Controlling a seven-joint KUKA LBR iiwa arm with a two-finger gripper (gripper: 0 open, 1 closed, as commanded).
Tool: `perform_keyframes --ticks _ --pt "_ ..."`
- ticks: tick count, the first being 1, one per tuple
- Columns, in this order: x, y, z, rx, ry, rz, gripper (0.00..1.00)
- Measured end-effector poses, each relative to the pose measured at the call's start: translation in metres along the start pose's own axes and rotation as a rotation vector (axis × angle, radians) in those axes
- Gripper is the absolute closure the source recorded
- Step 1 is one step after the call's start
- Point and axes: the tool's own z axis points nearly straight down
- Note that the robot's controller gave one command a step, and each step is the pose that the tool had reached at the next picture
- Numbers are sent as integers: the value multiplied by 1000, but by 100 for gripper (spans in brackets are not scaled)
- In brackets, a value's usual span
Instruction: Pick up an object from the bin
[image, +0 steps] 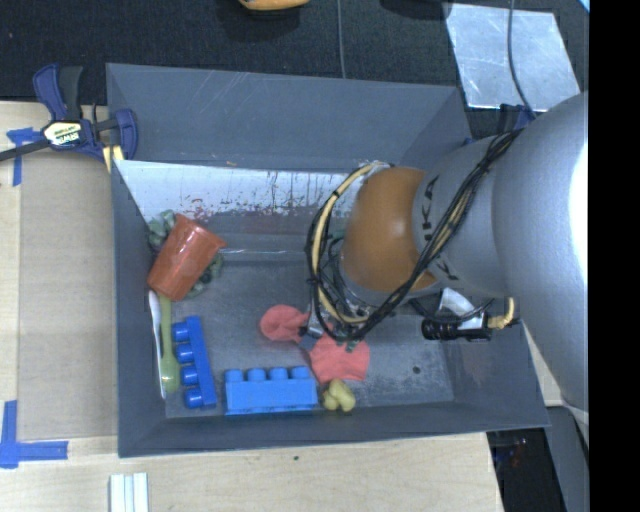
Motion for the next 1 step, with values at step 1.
perform_keyframes --ticks 1 --pt "1 -1 -25 5 8 0 100"
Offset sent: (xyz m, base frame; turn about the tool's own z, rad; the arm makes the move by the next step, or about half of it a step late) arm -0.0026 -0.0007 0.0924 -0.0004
